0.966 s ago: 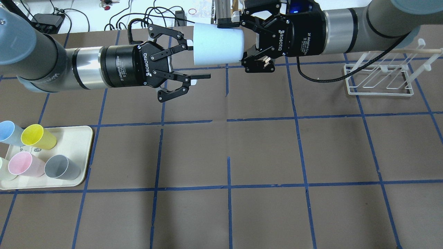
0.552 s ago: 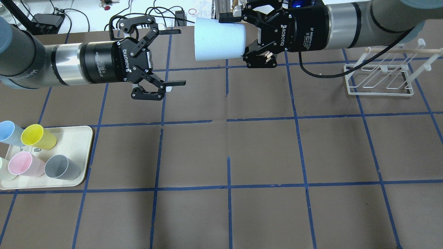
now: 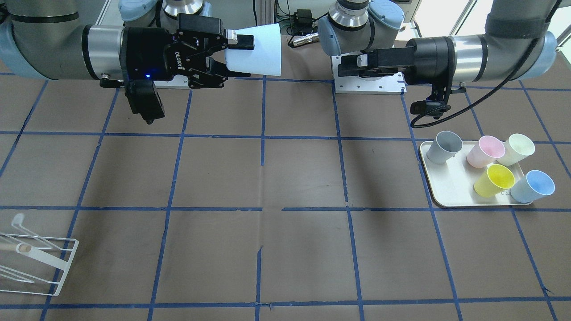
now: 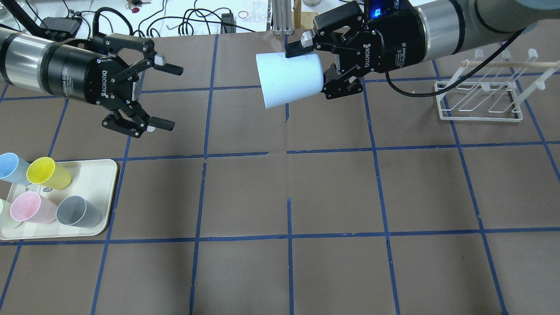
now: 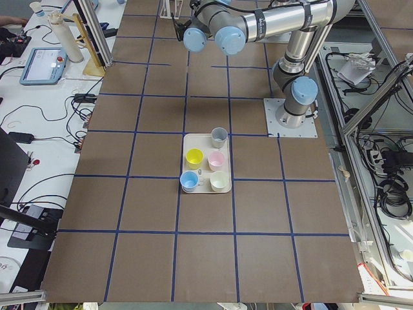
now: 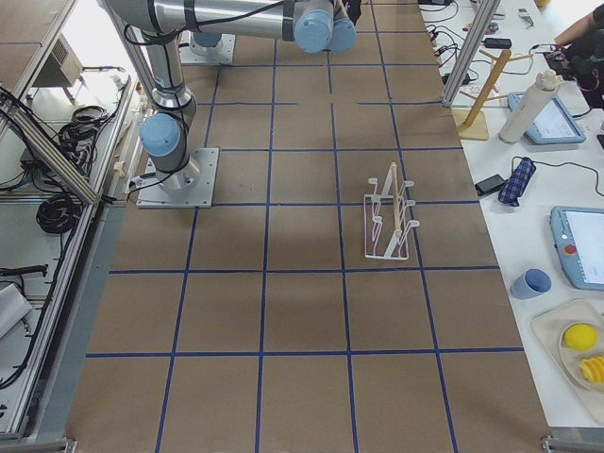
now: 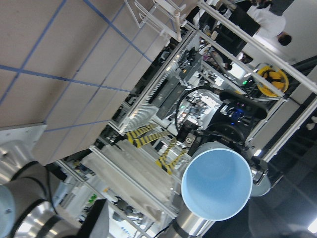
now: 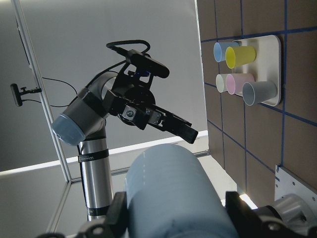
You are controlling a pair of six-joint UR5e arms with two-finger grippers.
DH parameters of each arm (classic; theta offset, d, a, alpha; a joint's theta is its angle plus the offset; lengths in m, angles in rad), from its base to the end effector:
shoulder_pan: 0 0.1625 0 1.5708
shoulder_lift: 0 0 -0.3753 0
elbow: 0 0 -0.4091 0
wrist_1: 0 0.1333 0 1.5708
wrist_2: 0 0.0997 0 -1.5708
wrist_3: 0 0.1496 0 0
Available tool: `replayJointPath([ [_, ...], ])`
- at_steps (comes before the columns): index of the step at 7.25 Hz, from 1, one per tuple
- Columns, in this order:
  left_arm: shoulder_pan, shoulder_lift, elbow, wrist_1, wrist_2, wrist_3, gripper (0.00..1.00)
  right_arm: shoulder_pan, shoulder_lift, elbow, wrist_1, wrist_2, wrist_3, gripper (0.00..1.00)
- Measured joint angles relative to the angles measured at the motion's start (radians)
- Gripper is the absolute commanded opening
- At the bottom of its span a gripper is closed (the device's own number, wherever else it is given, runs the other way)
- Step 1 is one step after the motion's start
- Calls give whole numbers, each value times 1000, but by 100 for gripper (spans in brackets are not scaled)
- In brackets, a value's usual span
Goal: Transfer IKEA cup to right arm and place on rack
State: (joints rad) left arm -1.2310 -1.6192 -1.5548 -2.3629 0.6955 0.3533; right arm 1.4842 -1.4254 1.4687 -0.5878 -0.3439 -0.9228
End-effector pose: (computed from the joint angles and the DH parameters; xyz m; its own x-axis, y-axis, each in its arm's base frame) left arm -0.0925 -0.4828 0.3858 -0.4688 -0.4775 0.7431 -0.0683 0.8583 0.5085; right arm 0.2323 -0.4935 0.4047 -0.1964 0.0904 -0.9763 -0.1852 0.9744 0.1275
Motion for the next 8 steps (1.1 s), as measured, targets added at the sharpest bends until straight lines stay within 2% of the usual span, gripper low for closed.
replayJointPath([
  [2, -7, 1, 10, 321, 375, -134, 100, 1, 5, 2, -139, -169, 58, 45],
  [4, -24, 0, 2, 545, 676, -159, 99, 1, 9, 2, -315, -369, 177, 45],
  [5, -36, 1, 1, 590, 767, -161, 100, 1, 12, 2, -400, -468, 236, 44],
  [6, -61, 5, 1, 616, 808, -193, 100, -1, 15, 3, -484, -571, 290, 44],
  [8, -151, 35, -17, 670, 837, -267, 100, -2, 20, 8, -687, -804, 369, 44],
])
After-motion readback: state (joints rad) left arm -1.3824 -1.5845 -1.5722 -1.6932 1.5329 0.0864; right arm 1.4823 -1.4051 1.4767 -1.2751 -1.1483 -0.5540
